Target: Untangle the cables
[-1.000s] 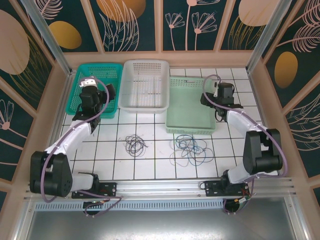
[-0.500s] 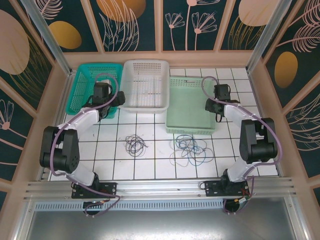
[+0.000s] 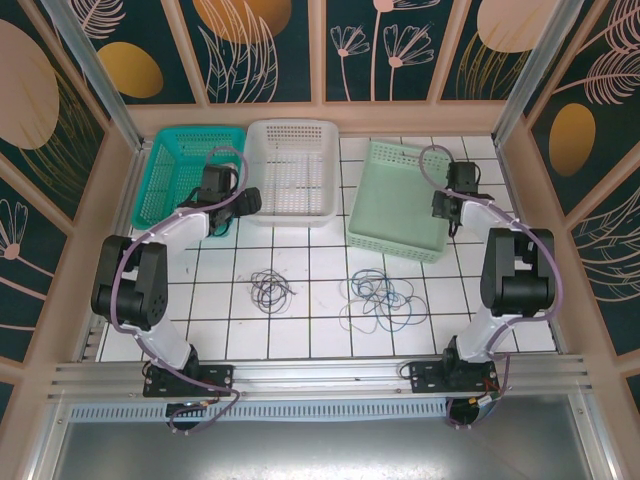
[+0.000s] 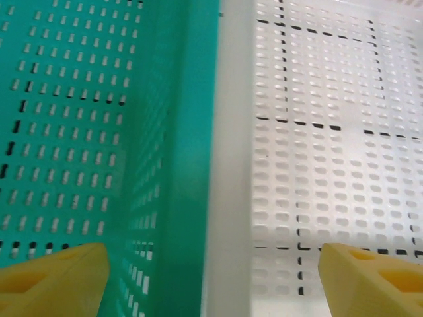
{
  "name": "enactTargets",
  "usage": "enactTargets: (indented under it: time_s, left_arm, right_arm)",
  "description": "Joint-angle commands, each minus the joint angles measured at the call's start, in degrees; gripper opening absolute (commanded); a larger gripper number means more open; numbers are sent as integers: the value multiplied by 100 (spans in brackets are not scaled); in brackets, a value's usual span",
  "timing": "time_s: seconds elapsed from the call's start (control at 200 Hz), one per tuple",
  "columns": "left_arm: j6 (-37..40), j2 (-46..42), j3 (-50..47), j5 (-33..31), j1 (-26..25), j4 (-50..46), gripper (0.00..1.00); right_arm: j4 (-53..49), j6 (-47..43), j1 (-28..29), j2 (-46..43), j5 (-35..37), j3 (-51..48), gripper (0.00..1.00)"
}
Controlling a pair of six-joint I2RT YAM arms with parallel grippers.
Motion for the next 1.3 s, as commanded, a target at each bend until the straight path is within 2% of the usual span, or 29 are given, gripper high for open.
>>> enactTargets:
  time_s: [0.0, 0.405, 0.566, 0.631, 0.676, 0.831, 0.876, 0.971, 1.071, 1.181, 1.291]
  left_arm:
    - [-148, 33, 94, -18, -160, -82, 82]
    - [-395, 186, -70, 38, -485, 103, 81]
    - [-479, 108, -199, -27, -592, 189, 80]
    - [-525, 105, -254, -59, -606, 222, 80]
    - [-552, -66, -274, -169, -615, 205, 82]
    - [-566, -536, -365, -661, -615, 237, 88]
    - [-535, -719, -536, -721, -631, 285, 98]
    - [-347, -1159, -698, -740, -771, 525, 99]
    - [74, -1619, -934, -462, -1085, 912, 99]
    - [760, -1952, -1153, 263, -1548, 1178, 99]
    - [1169, -1923, -1196, 879, -2085, 1168, 99]
  right_arm:
    - [90, -257, -212, 197, 224, 240, 13]
    - [609, -840, -335, 464, -136, 788, 19]
    - [687, -706, -335, 212, -183, 718, 38]
    - [627, -629, -336, 25, -197, 675, 51]
    - [546, -530, -325, -133, -236, 650, 57]
    - [429, -211, -167, -954, -612, 221, 62]
    - [433, -158, -68, -1229, -677, 5, 62]
    - [452, -12, 171, -1809, -911, -459, 64]
    - [542, 216, 387, -2404, -997, -966, 65]
    - [720, 583, 394, -3010, -1373, -1541, 68]
    - [695, 907, 385, -3323, -1517, -1863, 68]
